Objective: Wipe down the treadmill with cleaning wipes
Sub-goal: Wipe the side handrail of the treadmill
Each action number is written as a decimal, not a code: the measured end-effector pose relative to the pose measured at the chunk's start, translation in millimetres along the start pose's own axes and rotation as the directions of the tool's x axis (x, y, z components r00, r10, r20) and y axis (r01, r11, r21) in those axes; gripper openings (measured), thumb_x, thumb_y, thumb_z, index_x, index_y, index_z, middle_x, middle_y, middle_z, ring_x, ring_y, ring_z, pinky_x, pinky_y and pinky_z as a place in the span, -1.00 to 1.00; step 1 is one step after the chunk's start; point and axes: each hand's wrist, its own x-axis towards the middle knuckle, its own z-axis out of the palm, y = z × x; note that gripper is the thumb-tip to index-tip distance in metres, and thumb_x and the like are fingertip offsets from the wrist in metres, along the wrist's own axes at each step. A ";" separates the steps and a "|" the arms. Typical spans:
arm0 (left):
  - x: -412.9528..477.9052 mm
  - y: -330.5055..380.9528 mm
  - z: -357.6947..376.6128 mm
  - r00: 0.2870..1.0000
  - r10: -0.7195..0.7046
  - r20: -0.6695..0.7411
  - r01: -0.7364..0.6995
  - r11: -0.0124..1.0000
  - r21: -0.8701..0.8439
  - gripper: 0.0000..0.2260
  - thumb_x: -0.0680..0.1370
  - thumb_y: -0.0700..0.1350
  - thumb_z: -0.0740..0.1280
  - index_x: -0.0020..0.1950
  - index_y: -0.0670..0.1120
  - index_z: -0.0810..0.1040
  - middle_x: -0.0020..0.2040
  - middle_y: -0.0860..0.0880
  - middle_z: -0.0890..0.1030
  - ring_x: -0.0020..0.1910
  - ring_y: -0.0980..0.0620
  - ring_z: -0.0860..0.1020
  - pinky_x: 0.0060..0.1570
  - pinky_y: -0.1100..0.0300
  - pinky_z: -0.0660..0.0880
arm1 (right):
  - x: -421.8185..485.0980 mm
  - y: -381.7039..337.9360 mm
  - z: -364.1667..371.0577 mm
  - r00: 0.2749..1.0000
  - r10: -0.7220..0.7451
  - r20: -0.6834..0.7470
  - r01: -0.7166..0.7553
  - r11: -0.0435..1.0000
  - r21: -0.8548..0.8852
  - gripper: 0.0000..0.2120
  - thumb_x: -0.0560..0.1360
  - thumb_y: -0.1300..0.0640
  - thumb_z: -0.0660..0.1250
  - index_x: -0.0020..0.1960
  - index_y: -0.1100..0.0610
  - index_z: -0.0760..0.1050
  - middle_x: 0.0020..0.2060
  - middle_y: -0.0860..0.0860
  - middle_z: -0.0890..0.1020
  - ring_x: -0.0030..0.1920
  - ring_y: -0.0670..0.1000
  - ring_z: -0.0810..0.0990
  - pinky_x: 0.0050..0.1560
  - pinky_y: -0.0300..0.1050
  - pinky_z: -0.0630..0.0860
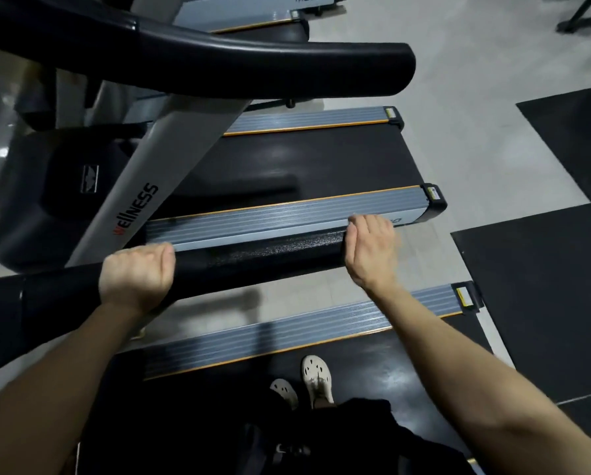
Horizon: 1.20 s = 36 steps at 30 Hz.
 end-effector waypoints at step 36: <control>-57.6 -206.9 -33.0 0.901 -0.119 0.417 0.115 0.993 0.035 -0.36 0.70 0.33 -0.18 0.15 0.05 0.63 0.14 -0.02 0.74 0.15 -0.11 0.68 0.12 -0.04 0.44 | -54.2 -211.0 48.0 0.982 -0.170 0.078 0.173 0.984 -0.038 -0.57 0.75 0.06 0.05 0.50 0.25 0.44 0.26 0.18 0.56 0.27 0.29 0.49 0.51 0.22 0.29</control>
